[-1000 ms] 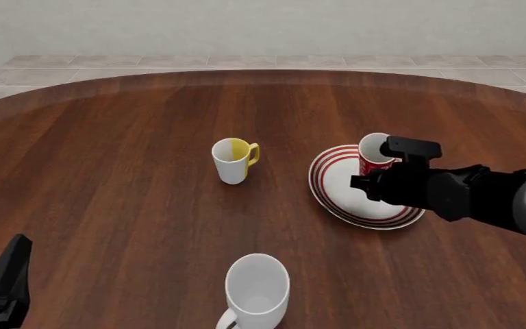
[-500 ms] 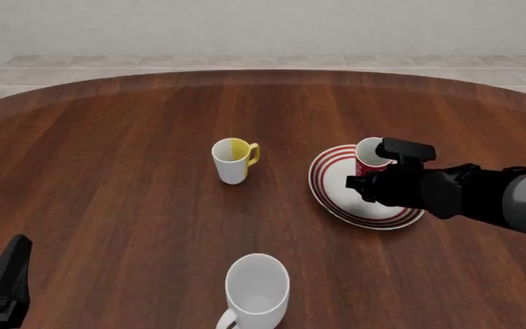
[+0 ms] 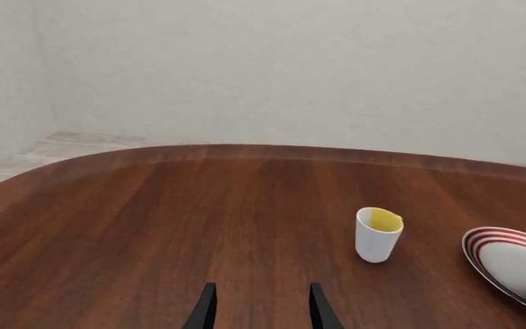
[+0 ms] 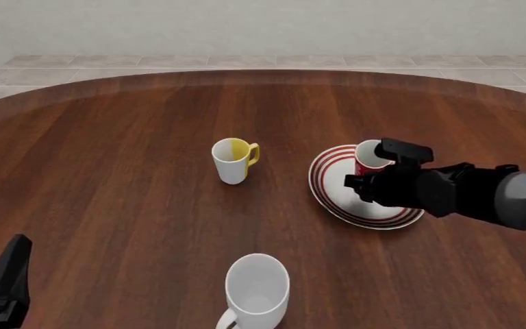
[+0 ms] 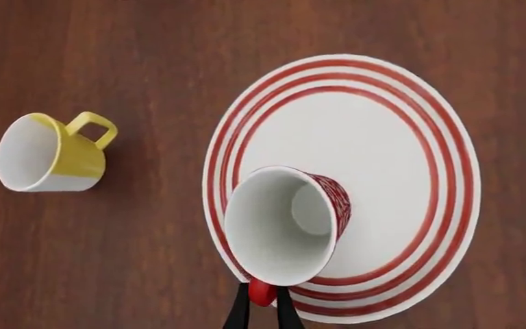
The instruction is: Pick up the red mug and put it on the plate
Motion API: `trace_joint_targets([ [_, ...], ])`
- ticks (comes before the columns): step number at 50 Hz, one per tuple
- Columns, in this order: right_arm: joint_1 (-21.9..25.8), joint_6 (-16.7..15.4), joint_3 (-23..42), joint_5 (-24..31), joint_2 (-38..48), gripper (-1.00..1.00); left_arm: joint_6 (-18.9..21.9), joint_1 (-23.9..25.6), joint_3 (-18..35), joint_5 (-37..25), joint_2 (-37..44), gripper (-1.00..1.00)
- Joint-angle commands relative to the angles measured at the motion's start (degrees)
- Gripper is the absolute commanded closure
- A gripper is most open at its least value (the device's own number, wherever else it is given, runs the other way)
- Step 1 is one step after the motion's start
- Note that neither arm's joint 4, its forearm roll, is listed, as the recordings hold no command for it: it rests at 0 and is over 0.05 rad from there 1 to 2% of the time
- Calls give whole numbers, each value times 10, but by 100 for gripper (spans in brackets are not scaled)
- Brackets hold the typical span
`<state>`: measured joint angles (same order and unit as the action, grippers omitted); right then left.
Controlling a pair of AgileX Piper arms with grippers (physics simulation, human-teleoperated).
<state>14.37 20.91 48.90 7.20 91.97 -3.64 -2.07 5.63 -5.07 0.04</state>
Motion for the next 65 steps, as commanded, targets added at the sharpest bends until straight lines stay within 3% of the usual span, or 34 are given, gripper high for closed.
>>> trace_joint_targets([
  [1, 1, 12, 3, -3, 5, 100, 0, 0, -3, 3, 0, -100],
  [65, 5, 43, 16, -4, 39, 100, 2, 0, 1, -1, 0, -100],
])
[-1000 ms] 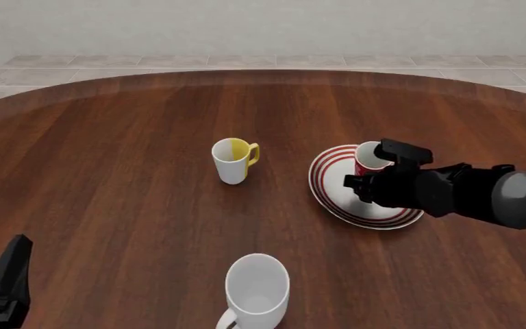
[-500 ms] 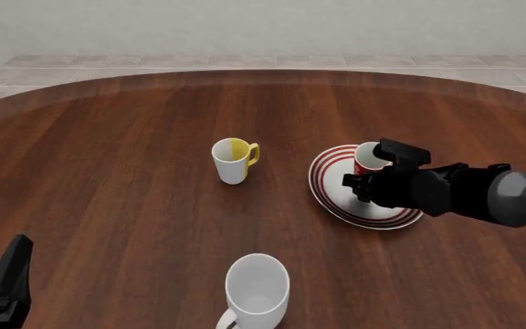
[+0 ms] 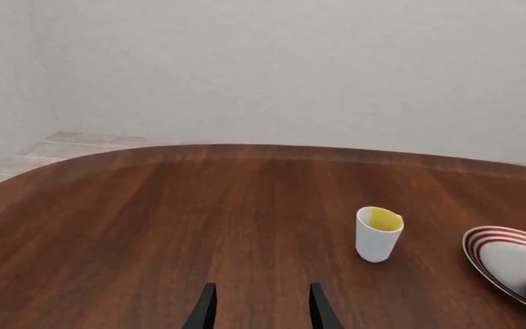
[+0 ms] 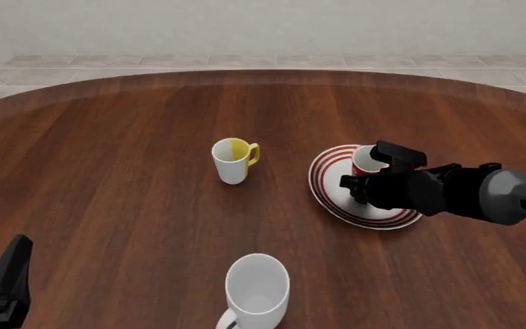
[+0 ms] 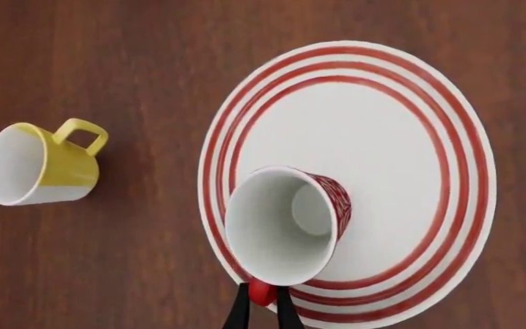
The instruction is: Pick up the red mug and put it on the plate
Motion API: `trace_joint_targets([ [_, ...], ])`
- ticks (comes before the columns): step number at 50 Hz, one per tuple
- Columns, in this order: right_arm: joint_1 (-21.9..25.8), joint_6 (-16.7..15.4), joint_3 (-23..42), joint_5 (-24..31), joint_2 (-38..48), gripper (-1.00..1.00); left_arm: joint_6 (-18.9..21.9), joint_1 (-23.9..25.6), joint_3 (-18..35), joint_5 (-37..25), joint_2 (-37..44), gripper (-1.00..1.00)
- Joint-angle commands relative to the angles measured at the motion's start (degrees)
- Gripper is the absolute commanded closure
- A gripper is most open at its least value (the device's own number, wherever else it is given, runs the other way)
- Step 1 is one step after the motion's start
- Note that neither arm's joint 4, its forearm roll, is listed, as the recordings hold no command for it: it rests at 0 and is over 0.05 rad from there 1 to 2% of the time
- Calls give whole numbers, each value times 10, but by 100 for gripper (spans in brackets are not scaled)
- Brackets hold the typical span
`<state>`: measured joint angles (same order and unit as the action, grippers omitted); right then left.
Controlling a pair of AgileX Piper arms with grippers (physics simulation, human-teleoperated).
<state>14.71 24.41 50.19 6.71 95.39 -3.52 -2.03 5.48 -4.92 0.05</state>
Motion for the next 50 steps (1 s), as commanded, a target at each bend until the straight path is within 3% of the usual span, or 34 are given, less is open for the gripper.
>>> trace_joint_targets([
  [1, 2, 8, 3, 1, 4, 100, 1, 0, 3, -3, 0, -100],
  [50, -20, 3, 4, 1, 20, 100, 4, 1, 4, -3, 0, -100],
])
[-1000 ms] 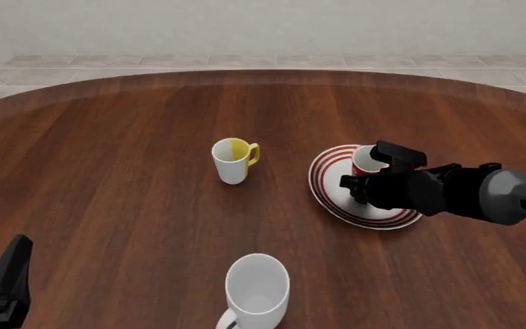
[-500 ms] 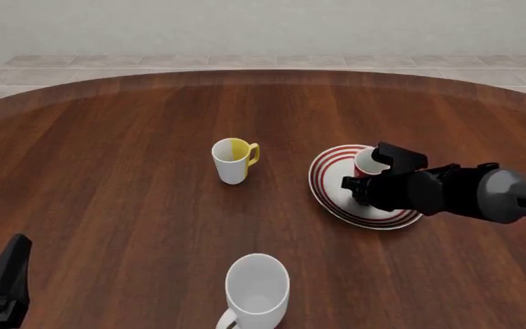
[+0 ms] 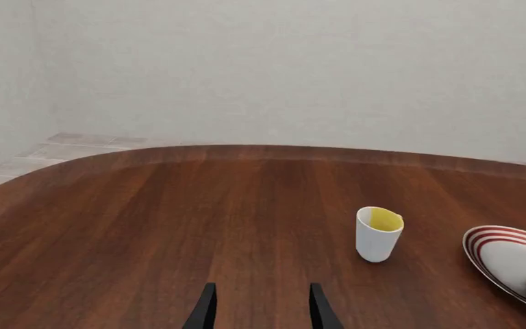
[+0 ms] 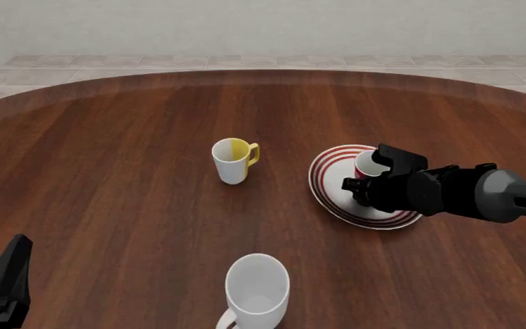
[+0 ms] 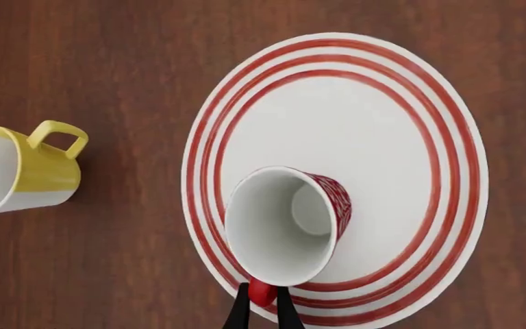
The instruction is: Pick up the red mug and put it on the plate
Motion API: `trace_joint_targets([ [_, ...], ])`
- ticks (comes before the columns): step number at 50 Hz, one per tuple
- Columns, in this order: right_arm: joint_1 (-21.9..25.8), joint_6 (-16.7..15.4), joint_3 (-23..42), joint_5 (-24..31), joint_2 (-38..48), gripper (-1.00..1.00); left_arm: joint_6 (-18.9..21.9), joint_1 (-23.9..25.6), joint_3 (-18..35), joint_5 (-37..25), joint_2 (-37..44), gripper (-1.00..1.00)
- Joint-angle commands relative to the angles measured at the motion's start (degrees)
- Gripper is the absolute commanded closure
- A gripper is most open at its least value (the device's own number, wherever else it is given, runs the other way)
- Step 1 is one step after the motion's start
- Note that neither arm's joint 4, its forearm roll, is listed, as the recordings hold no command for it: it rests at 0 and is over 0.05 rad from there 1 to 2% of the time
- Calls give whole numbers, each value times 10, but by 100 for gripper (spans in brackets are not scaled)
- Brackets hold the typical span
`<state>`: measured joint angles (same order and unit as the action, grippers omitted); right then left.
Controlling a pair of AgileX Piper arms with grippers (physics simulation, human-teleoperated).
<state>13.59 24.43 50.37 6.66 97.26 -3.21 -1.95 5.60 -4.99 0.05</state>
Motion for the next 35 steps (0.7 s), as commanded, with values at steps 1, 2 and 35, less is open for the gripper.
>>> trace_joint_targets([
  [1, -3, 2, 3, 0, -1, 100, 1, 0, 1, -1, 0, -100],
  [2, -5, 0, 3, 1, -2, 100, 1, 0, 4, -4, 0, -100],
  [35, -9, -11, 10, 15, 18, -100, 0, 2, -2, 3, 0, -100],
])
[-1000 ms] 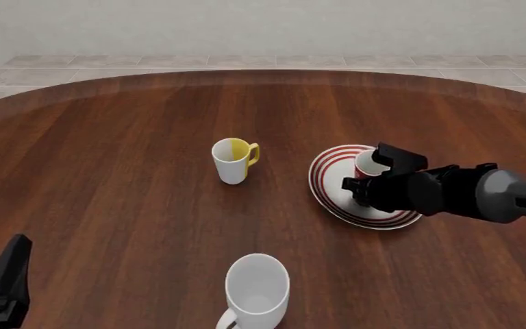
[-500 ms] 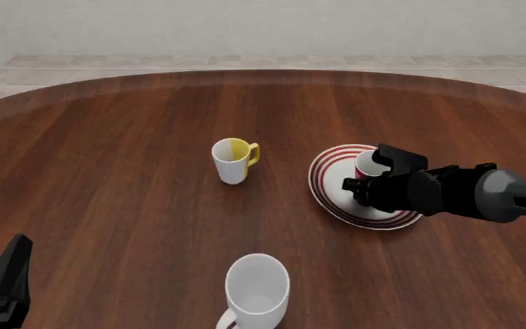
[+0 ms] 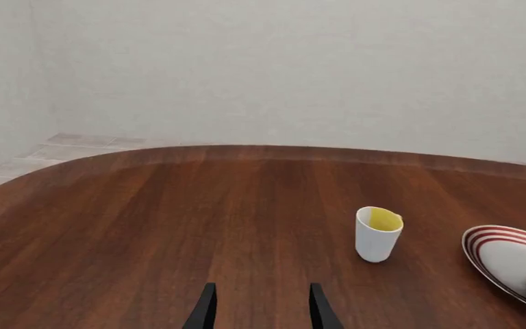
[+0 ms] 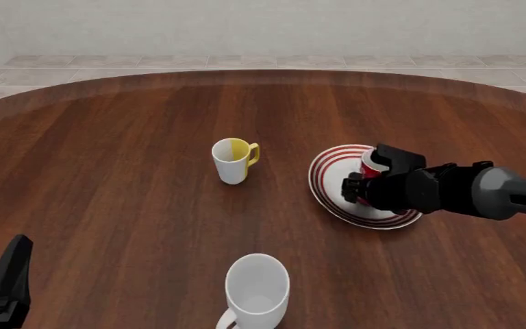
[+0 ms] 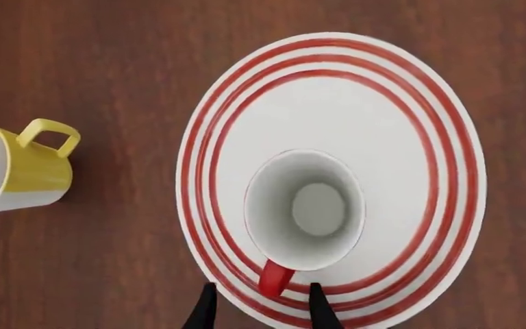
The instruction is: Pick up the red mug and put it on the plate
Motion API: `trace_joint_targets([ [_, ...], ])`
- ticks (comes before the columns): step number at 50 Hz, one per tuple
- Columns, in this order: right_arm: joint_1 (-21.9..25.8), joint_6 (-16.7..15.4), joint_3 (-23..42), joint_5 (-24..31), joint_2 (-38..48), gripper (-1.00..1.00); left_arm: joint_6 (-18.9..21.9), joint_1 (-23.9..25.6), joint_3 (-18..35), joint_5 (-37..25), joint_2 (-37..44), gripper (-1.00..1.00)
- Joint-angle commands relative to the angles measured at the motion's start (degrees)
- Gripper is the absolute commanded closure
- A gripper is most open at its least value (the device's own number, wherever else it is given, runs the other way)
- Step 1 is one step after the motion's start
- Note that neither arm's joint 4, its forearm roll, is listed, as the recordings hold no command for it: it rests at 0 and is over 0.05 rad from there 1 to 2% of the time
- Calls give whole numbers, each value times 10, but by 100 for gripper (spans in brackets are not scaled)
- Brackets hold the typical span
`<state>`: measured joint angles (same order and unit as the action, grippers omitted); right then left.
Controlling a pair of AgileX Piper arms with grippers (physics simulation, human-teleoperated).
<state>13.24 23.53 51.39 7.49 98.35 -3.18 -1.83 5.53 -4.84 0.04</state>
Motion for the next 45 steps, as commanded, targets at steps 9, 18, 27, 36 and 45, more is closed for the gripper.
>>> trace_joint_targets([
  [9, -7, -4, 2, 20, -9, -100, 0, 1, -1, 2, 0, -100],
  [18, -9, -7, 2, 34, -35, -100, 2, 3, 3, -1, 0, -100],
  [27, -6, -8, -6, 57, -80, -100, 4, 4, 3, -1, 0, -100],
  [36, 3, -7, -31, 93, -162, -100, 6, 5, 4, -2, 0, -100],
  [45, -1, -11, -44, 144, -248, -100, 7, 5, 6, -3, 0, -100],
])
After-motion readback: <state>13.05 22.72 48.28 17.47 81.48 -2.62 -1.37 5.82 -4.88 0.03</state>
